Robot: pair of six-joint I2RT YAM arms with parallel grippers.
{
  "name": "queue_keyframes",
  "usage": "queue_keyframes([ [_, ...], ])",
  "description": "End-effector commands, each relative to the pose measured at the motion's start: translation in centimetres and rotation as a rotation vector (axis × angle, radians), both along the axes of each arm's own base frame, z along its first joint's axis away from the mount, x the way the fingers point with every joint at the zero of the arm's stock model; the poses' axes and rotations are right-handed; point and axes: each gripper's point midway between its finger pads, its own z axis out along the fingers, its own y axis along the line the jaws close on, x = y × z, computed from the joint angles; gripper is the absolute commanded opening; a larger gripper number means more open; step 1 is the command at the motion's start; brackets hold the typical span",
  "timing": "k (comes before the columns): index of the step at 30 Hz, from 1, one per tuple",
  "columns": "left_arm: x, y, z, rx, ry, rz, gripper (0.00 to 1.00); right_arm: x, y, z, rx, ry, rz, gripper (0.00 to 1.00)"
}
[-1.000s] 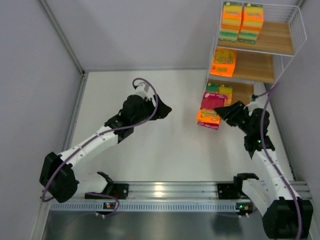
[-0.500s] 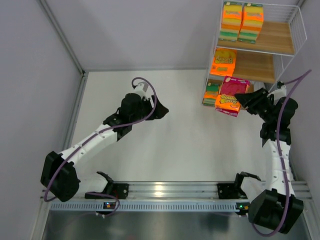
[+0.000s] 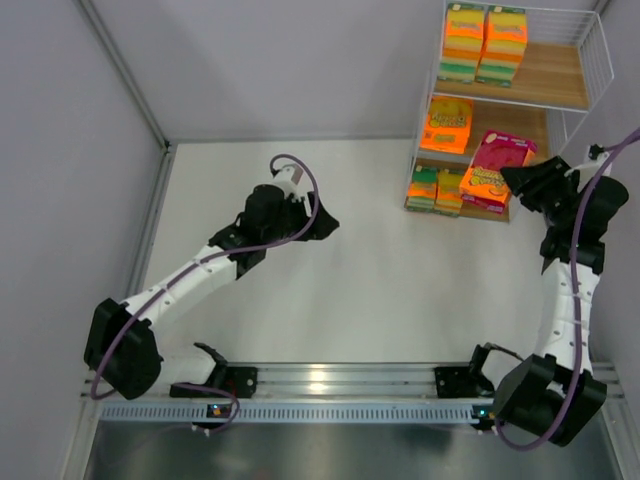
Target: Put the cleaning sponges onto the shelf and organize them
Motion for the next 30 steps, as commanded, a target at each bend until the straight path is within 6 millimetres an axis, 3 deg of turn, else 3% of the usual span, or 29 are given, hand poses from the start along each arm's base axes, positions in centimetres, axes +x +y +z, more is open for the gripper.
queue_keyframes([
  [1,1.3,-0.4,4.5,-0.005,-0.152,-0.028,0.72,0.6,-1.6,2.7,-0.047,-0.067,-0.035,0.33],
  [5,1.8,-0.3,6.4,0.001,-0.212,-0.027,0.73,1.6,-2.1,3.3,-0.040,-0.085,-0.037,0.35],
  [13,1.4,-2.4,4.6,-0.026,-0.146,-0.122,0.72,3.0,-3.0,4.2,-0.019,-0.119,-0.051,0.35],
  [20,1.3,-2.8,4.8,-0.023,-0.167,-0.146,0.72,4.1,-3.2,4.8,-0.016,-0.129,-0.035,0.34],
  [24,1.1,-2.9,3.8,-0.020,-0.138,-0.152,0.72,4.2,-3.6,4.6,-0.017,-0.128,-0.055,0.35],
  [30,1.1,-2.9,4.6,-0.041,-0.171,-0.150,0.72,5.3,-4.2,4.5,-0.015,-0.124,-0.078,0.36],
])
